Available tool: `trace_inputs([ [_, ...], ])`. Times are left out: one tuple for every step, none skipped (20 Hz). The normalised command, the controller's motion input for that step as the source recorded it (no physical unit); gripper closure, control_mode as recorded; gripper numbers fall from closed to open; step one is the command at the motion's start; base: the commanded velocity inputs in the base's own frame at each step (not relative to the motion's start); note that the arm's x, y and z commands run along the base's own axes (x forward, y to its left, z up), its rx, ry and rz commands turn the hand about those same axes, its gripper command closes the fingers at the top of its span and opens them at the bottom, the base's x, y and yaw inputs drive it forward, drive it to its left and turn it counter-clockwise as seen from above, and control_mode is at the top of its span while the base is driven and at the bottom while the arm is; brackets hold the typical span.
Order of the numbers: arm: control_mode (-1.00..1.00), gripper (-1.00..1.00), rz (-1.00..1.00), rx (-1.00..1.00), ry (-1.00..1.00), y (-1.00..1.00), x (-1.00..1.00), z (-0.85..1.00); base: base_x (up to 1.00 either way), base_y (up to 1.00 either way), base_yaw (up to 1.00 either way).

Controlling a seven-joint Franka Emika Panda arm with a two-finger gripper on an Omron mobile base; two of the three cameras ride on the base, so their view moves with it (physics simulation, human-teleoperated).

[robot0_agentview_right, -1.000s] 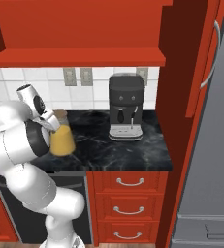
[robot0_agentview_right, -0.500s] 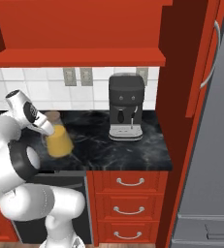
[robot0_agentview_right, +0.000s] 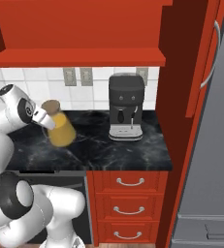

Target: There is a tray on the dining counter. Grab the cup, mug, and pitcher and place them on the tray. The pitcher may be placed next to the tray if it cannot fit the tray.

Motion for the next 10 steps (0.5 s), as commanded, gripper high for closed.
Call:
trace_inputs([
  [-1.00,1.00,0.05,0.02,0.00,-0.16,-0.32,1.00,0.00,0.00,0.00],
  [-1.00,1.00,0.06,0.02,0.00,-0.11,-0.39,1.00,0.00,0.00,0.00],
  [-1.00,1.00,0.07,0.03,0.03,-0.14,-0.38,1.00,0.00,0.00,0.00],
  [-1.00,1.00,0.07,0.03,0.06,-0.11,-0.46,1.00,0.00,0.00,0.00],
  [-1.00,1.00,0.07,0.03,0.11,-0.11,-0.49,1.00,0.00,0.00,0.00],
  [-1.00,1.00,0.06,0.03,0.12,-0.09,-0.51,1.00,0.00,0.00,0.00],
  [-1.00,1.00,0.06,0.04,0.15,-0.03,-0.56,0.97,0.00,0.00,0.00],
  [-1.00,1.00,0.05,0.03,0.17,0.00,-0.60,0.96,0.00,0.00,0.00],
  [-1.00,1.00,0.03,0.02,0.17,0.00,-0.67,0.89,0.00,0.00,0.00],
  [-1.00,1.00,0.03,0.02,0.17,0.00,-0.68,0.84,0.00,0.00,0.00],
])
